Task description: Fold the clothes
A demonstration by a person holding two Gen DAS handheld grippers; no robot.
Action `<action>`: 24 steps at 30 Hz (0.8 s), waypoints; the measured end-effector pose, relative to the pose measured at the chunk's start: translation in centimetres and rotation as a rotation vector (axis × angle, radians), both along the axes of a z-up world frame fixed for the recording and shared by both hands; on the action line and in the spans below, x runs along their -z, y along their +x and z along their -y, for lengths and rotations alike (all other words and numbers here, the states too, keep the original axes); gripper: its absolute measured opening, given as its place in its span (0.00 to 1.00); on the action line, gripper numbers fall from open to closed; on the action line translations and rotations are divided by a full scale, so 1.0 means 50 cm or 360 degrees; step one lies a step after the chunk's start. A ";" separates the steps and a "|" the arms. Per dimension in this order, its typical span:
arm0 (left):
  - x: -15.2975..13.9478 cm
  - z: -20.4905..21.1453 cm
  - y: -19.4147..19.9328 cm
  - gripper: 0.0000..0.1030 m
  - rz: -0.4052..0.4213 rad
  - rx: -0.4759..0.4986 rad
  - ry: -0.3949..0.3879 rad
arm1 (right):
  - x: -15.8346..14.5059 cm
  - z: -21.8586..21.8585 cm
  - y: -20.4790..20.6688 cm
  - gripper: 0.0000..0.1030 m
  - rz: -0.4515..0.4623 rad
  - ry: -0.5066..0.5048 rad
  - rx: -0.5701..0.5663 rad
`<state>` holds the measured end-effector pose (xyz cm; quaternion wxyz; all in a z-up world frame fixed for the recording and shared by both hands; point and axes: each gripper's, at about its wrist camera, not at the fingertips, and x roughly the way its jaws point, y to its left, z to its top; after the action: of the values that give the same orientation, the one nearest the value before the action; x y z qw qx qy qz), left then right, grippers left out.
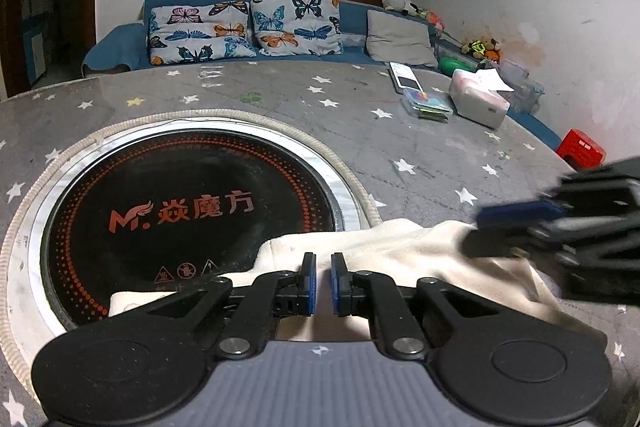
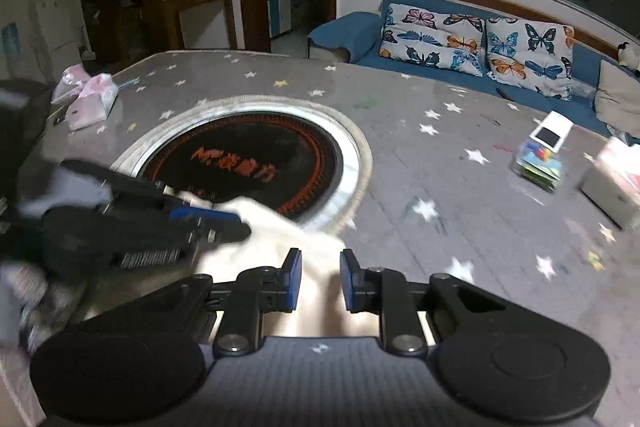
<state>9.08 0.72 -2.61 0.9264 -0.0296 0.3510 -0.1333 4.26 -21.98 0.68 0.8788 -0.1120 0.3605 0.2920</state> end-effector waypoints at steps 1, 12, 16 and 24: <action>0.000 0.001 -0.001 0.10 0.0005 0.0000 0.0006 | 0.004 0.007 -0.004 0.19 -0.0006 -0.0016 0.0006; -0.002 0.007 -0.004 0.10 0.0008 -0.0012 0.0035 | 0.027 0.084 -0.009 0.18 -0.0034 0.0003 0.0159; -0.006 0.013 -0.013 0.12 0.0020 -0.0014 0.0054 | 0.037 0.093 0.001 0.18 -0.0047 -0.0013 0.0172; -0.033 0.020 -0.096 0.19 0.0072 0.0085 0.0073 | 0.015 0.098 -0.023 0.18 0.0004 -0.0013 0.0150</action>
<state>4.28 -0.25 -0.95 0.9307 0.0041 0.3335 -0.1504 3.10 -26.90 -0.09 0.8916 -0.0988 0.3652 0.2487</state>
